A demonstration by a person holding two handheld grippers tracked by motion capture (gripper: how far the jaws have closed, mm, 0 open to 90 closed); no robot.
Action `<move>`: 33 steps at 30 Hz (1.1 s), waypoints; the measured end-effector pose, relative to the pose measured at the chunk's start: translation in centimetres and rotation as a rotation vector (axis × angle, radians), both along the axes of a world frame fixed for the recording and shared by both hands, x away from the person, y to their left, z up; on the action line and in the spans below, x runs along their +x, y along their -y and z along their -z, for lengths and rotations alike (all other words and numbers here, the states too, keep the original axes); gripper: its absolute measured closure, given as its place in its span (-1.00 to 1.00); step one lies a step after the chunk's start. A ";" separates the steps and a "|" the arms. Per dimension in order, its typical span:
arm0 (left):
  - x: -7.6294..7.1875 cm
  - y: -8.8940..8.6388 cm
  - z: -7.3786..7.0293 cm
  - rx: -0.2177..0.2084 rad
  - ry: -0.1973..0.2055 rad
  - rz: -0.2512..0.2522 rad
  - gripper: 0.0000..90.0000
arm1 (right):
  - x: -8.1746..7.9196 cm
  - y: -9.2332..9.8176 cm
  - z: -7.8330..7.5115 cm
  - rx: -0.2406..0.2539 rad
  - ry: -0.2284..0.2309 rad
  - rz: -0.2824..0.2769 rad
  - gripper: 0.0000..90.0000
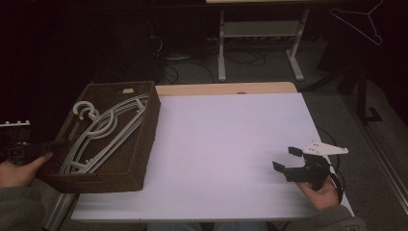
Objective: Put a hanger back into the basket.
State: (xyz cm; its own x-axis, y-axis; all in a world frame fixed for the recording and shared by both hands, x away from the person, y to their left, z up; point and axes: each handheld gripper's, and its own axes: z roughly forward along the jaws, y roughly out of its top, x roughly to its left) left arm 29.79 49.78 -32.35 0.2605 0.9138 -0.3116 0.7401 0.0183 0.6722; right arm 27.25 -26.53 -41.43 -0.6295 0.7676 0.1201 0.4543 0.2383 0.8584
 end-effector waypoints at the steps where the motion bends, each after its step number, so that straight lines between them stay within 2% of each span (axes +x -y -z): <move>1: -0.1 0.1 -0.1 0.000 0.007 0.002 0.52 | 0.0 0.0 0.0 -0.002 0.000 0.000 -0.70; 9: -1.6 1.4 -1.0 -0.007 0.071 0.048 0.42 | 0.0 -0.1 -0.2 -0.011 0.004 0.003 -0.70; 11: -1.7 1.6 -1.0 -0.004 0.075 0.054 0.40 | -0.1 -0.1 -0.3 -0.013 0.004 0.009 -0.70; 14: -2.3 3.0 -1.2 -0.003 0.105 0.088 0.35 | 0.0 -0.1 -0.4 -0.014 0.006 0.013 -0.70; 17: -2.5 3.9 -1.3 0.005 0.116 0.106 0.32 | 0.0 0.0 -0.4 -0.015 0.009 0.013 -0.70; 22: -3.1 6.5 -1.2 0.020 0.146 0.158 0.26 | 0.2 0.0 -0.5 -0.022 0.009 0.013 -0.70; 27: -3.2 7.8 -0.8 0.026 0.160 0.195 0.22 | 0.2 0.0 -0.6 -0.026 0.016 0.015 -0.70; 28: -3.2 8.6 -0.6 0.024 0.164 0.214 0.21 | 0.2 0.0 -0.6 -0.028 0.017 0.014 -0.70; 33: -3.3 10.0 -0.4 0.025 0.177 0.238 0.18 | 0.3 0.0 -0.6 -0.032 0.020 0.011 -0.70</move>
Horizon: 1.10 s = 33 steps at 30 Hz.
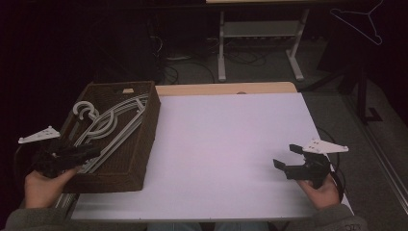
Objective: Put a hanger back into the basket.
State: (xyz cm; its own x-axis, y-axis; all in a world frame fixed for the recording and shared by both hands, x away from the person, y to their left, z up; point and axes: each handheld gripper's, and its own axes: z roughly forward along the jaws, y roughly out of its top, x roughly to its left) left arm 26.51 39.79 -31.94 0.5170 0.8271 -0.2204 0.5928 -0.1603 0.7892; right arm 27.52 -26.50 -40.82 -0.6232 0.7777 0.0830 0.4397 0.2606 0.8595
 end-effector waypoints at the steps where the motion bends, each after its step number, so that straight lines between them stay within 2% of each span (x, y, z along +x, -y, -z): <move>1: 0.0 0.6 -0.1 0.005 0.012 0.014 0.17 | 0.0 0.0 0.0 -0.001 0.000 0.001 -0.70; 5: 0.0 1.5 -0.3 0.013 0.025 0.026 0.14 | 0.0 -0.1 -0.1 0.000 -0.003 0.002 -0.70; 12: -0.2 4.4 -0.4 0.038 0.066 0.072 0.07 | 0.1 -0.3 -0.2 -0.008 0.002 -0.005 -0.70; 18: -0.4 6.6 -0.3 0.038 0.082 0.110 0.01 | 0.1 -0.5 -0.2 -0.009 0.003 -0.012 -0.70; 21: -0.7 8.0 -0.4 0.041 0.103 0.130 -0.03 | 0.1 -0.5 -0.3 -0.011 0.001 -0.014 -0.70; 22: -0.7 8.0 -0.4 0.041 0.103 0.130 -0.05 | 0.1 -0.6 -0.3 -0.010 0.000 -0.014 -0.70; 23: -0.7 8.8 -0.5 0.055 0.113 0.143 -0.06 | 0.1 -0.6 -0.3 -0.011 0.002 -0.015 -0.70; 24: -0.7 8.8 -0.5 0.055 0.113 0.143 -0.07 | 0.1 -0.6 -0.3 -0.012 0.004 -0.017 -0.70; 25: -0.6 9.9 -0.4 0.048 0.124 0.157 -0.08 | 0.1 -0.6 -0.3 -0.012 0.003 -0.016 -0.70; 28: -0.4 11.4 -0.2 0.067 0.137 0.183 -0.10 | 0.2 -0.7 -0.3 -0.016 0.002 -0.017 -0.70; 31: -0.3 12.8 0.2 0.059 0.150 0.191 -0.13 | 0.1 -0.8 -0.4 -0.020 0.004 -0.021 -0.70; 33: -0.2 13.2 0.3 0.051 0.141 0.192 -0.14 | 0.1 -0.9 -0.5 -0.020 0.010 -0.023 -0.70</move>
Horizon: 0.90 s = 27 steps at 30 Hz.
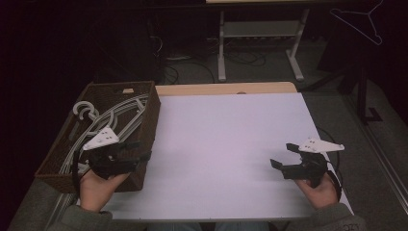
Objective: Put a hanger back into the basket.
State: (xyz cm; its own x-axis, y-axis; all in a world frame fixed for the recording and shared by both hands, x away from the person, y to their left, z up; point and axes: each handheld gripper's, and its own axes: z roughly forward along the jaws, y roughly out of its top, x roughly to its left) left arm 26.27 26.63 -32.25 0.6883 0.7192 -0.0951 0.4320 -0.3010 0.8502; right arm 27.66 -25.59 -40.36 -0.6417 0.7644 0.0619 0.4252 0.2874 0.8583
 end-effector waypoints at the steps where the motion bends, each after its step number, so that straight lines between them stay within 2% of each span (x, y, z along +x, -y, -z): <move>1: 0.1 0.7 0.2 0.003 0.004 0.008 -0.15 | 0.0 -0.1 -0.1 -0.002 0.000 -0.005 -0.70; 3: 0.3 1.3 0.5 -0.001 0.001 0.016 -0.17 | 0.0 -0.1 -0.2 -0.001 0.000 -0.004 -0.70; 9: 0.4 3.1 1.4 0.022 0.011 0.035 -0.22 | 0.0 -0.2 -0.5 -0.004 0.005 -0.013 -0.70; 15: 0.6 4.3 2.2 0.016 0.007 0.042 -0.27 | 0.1 -0.5 -0.8 -0.011 0.005 -0.020 -0.70; 27: 0.6 5.6 3.7 0.034 0.011 0.046 -0.34 | -0.1 -1.0 -1.0 -0.013 0.001 -0.027 -0.70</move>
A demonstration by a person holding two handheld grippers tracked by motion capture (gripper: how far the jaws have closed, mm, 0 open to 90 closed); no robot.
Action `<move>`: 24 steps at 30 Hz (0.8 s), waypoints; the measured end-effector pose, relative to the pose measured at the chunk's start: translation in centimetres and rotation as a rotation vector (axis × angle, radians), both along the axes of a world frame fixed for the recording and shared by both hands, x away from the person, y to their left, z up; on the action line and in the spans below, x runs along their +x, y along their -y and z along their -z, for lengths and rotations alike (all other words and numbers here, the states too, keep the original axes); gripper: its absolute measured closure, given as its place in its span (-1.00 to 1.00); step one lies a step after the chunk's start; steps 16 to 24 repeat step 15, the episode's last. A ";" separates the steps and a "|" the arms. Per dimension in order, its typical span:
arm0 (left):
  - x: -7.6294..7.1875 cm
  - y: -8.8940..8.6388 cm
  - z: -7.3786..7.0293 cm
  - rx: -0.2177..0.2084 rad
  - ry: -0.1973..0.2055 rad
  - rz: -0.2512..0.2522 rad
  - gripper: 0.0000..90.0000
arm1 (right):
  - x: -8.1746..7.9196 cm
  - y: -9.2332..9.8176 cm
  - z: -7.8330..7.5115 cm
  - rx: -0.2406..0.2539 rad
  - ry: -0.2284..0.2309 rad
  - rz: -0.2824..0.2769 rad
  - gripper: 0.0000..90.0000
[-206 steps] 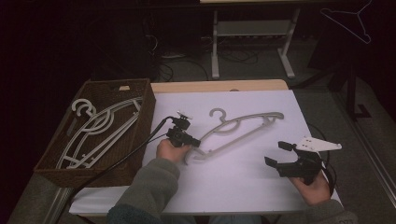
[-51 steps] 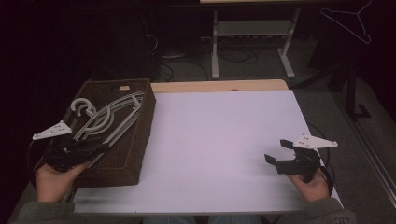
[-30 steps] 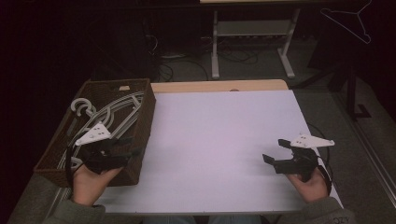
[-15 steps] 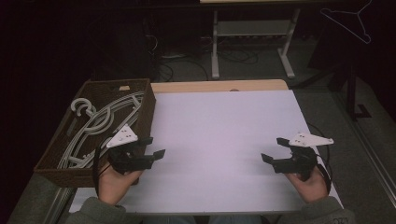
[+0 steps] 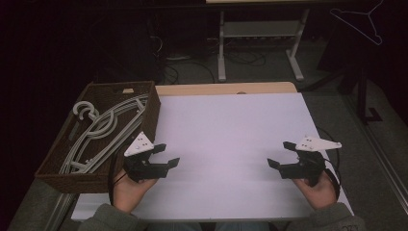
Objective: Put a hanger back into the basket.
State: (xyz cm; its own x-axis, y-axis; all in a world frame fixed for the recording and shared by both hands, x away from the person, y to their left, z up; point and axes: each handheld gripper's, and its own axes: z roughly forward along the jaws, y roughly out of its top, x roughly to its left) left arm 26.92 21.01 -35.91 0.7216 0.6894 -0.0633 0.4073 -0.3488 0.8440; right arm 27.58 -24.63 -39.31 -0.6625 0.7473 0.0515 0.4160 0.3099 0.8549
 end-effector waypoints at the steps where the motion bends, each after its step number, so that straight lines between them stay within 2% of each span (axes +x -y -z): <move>1: 0.0 0.2 0.3 -0.002 -0.003 0.002 -0.36 | -0.1 0.0 0.0 -0.002 0.000 0.000 -0.70; 13: -0.3 0.7 1.6 0.007 -0.011 -0.002 -0.39 | -0.8 0.3 0.2 0.012 0.037 0.011 -0.70; 24: -0.3 0.7 1.6 0.010 -0.010 0.000 -0.40 | -0.9 0.4 0.3 0.019 0.036 0.012 -0.70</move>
